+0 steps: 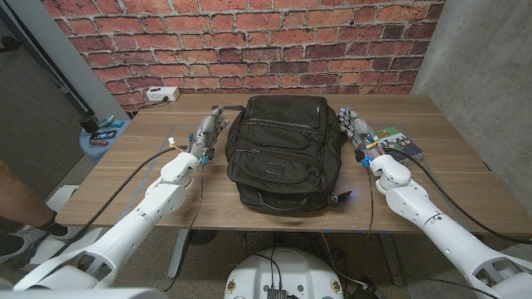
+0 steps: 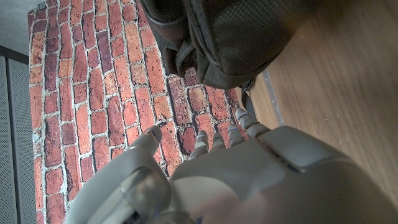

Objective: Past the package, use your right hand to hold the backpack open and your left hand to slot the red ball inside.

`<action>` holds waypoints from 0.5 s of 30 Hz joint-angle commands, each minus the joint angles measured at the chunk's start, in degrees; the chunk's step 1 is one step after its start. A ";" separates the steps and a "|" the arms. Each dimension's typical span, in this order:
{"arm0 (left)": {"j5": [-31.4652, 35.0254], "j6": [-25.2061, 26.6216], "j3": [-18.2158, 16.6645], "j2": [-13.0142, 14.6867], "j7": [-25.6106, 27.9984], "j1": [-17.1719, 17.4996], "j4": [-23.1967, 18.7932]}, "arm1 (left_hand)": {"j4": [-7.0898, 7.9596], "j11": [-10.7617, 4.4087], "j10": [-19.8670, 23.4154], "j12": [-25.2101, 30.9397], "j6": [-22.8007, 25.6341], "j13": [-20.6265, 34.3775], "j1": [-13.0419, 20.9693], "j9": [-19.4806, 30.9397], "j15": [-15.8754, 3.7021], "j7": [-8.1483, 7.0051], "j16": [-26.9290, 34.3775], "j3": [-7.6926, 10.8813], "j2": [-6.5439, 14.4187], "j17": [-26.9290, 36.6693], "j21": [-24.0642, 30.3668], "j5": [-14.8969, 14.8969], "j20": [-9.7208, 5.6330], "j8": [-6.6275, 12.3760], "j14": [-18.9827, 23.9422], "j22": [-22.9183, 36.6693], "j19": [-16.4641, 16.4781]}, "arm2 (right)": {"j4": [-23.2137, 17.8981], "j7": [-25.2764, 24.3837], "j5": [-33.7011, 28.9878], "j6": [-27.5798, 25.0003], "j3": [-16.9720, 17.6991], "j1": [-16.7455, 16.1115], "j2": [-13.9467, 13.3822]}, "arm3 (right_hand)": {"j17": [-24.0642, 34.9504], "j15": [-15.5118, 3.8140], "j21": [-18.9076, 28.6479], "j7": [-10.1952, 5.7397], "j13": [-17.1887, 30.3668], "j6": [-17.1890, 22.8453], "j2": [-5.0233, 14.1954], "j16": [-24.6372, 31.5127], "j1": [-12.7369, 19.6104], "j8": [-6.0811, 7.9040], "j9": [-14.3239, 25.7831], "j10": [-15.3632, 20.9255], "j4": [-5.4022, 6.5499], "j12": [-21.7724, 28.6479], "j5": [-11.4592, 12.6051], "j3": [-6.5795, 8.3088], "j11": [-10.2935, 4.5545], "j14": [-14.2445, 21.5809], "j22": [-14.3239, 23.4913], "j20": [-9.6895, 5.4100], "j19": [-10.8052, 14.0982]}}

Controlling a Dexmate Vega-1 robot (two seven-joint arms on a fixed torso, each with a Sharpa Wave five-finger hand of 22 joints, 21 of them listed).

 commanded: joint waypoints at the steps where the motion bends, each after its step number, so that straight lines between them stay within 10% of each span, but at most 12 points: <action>1: -0.15 -0.29 -0.37 0.56 -0.43 0.59 -0.34 | -0.49 0.34 0.00 0.21 -0.17 0.22 0.50 0.08 0.06 0.35 -0.08 0.28 -0.03 0.07 0.14 0.03 0.02 0.11 -0.42 0.15 0.26 | -3.69 -1.71 -1.68 -0.50 -0.22 -1.23 -1.17 | 0.13 -1.51 0.23 -0.14 0.06 0.42 -0.12 0.27 0.53 0.42 0.08 0.44 -0.24 0.36 0.23 0.12 0.01 0.53 0.25 -2.66 0.45; 15: -0.69 -1.01 -0.60 0.77 -1.48 1.19 0.00 | -1.19 0.26 -0.01 0.09 -0.19 0.25 0.90 0.09 0.17 0.42 -0.15 0.57 -0.13 0.05 0.05 -0.09 0.09 0.01 -0.48 0.15 0.24 | -10.69 -4.34 -3.69 -1.78 0.09 -4.29 -3.51 | -0.26 -0.88 0.26 0.12 -0.02 0.58 -0.12 0.38 0.66 0.51 0.07 0.44 -0.66 0.42 0.17 0.20 0.31 0.61 0.26 -2.18 0.41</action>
